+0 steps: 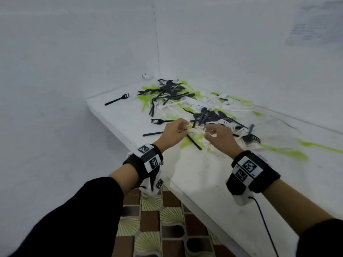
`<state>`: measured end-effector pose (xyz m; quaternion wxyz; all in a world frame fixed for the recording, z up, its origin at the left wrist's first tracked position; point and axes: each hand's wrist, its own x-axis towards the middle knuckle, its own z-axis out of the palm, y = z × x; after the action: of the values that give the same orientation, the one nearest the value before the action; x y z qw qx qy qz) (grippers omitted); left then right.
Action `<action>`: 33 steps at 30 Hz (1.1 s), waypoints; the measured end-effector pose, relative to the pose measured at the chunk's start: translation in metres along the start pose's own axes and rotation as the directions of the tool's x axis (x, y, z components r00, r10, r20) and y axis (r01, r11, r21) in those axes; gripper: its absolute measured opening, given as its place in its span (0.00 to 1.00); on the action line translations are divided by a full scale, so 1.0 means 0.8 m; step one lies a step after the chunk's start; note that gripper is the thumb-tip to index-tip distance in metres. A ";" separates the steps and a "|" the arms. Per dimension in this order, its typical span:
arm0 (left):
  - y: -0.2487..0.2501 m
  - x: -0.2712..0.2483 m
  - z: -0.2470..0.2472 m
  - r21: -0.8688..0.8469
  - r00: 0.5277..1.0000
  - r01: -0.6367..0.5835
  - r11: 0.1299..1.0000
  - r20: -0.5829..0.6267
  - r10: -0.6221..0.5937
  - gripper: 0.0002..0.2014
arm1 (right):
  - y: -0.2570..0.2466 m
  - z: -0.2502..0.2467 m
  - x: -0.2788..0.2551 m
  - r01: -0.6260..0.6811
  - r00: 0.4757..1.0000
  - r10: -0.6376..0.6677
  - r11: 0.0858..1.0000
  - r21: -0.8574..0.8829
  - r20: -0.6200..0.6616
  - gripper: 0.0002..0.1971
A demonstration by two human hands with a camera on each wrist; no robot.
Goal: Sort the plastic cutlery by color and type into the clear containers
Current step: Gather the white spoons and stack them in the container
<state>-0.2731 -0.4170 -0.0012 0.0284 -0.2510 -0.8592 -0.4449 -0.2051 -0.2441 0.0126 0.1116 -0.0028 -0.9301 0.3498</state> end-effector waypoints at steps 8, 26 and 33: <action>-0.066 0.091 -0.030 -0.036 1.000 -0.029 0.999 0.004 0.029 0.11 | -0.013 0.048 0.103 -0.018 1.000 0.019 0.999 -0.048 0.018 0.18; -0.157 0.342 -0.033 -0.022 0.951 -0.167 0.986 0.261 0.167 0.10 | 0.028 0.068 0.291 -0.244 0.962 0.232 0.967 -0.069 -0.147 0.18; -0.187 0.453 0.010 0.203 0.868 -0.262 0.943 0.477 0.139 0.10 | 0.056 0.049 0.332 -0.396 0.891 0.357 0.913 -0.096 -0.280 0.17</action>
<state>-0.6560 -0.3350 -0.0195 -0.0945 -0.4308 -0.8617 -0.2508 -0.4758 -0.2133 0.0093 0.1602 -0.2368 -0.9131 0.2906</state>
